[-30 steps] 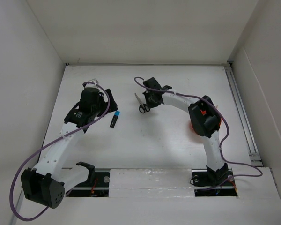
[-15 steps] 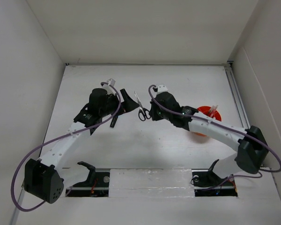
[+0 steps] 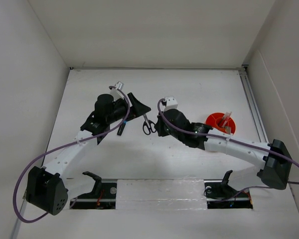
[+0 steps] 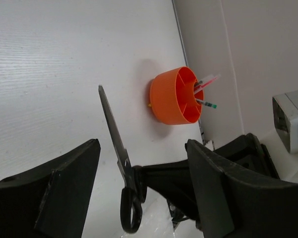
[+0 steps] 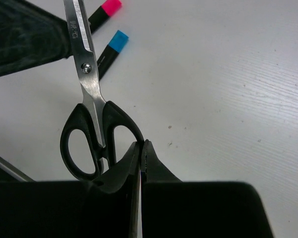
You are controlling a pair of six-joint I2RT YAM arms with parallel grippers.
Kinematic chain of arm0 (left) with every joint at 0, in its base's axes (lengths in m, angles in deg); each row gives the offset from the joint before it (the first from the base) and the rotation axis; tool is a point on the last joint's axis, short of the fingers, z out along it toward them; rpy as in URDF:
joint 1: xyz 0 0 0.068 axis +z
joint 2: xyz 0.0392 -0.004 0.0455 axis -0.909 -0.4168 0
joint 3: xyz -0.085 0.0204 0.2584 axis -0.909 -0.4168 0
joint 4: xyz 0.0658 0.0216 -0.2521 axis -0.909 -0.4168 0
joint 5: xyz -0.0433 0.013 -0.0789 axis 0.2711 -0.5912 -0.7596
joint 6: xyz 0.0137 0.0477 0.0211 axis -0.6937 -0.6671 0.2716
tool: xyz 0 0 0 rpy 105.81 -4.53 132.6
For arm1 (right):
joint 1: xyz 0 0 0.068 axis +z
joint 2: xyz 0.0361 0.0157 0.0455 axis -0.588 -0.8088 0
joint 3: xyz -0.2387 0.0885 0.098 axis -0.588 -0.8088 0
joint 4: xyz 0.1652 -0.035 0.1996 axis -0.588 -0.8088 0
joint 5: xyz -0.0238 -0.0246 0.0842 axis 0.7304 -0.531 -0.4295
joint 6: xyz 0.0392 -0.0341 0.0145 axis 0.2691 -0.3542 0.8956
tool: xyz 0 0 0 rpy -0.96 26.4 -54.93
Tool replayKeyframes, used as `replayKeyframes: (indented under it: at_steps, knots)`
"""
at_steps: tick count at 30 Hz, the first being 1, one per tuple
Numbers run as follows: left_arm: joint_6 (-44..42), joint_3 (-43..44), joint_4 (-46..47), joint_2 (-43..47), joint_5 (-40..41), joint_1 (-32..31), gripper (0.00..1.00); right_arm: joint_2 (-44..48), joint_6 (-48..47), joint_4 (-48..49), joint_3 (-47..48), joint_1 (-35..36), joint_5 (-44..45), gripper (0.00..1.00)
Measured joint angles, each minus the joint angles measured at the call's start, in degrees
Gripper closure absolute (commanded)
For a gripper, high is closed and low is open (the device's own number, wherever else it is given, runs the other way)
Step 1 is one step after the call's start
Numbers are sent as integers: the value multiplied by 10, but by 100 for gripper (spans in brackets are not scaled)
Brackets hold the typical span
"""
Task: Sort the stationery into containers
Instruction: Pass the stationery from the right arm to the left
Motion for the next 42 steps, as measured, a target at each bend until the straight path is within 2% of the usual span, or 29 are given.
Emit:
replayKeyframes:
  at_steps: [2,3,4,6,11,12,14,22,23,24,27,31,37,39,42]
  knots:
    - [3,-4,0,0,0,0,39,0,1,-1,1,16,13,100]
    - [3,-5,0,0,0,0,43,0,1,-1,2,23,21,100]
    - [4,-7,-1,0,0,0,52,0,2,-2,3,29,27,100]
    - [6,-7,-1,0,0,0,62,0,2,-2,5,38,37,100]
    - [7,-7,-1,0,-5,0,78,3,2,-2,9,40,54,100]
    - [8,-7,-1,0,-7,0,90,3,2,-2,9,40,59,100]
    - [8,-7,-1,0,-10,0,100,4,3,-2,10,40,66,100]
    - [12,-8,19,0,-23,2,100,5,2,-7,16,39,69,100]
    - [12,-9,23,2,-25,3,100,7,2,-6,17,36,68,97]
    - [12,-9,26,3,-26,3,100,9,2,-6,17,33,62,83]
    - [9,-9,36,8,-32,3,100,29,3,-4,16,19,43,63]
    - [4,-9,40,9,-35,3,100,73,3,5,16,6,34,52]
    - [-10,-16,76,9,-8,-6,100,123,2,-13,14,3,43,50]
    - [-28,-14,83,1,35,-38,100,154,2,-31,8,3,52,47]
    - [-64,14,96,-42,103,-125,100,224,4,-81,4,3,74,47]
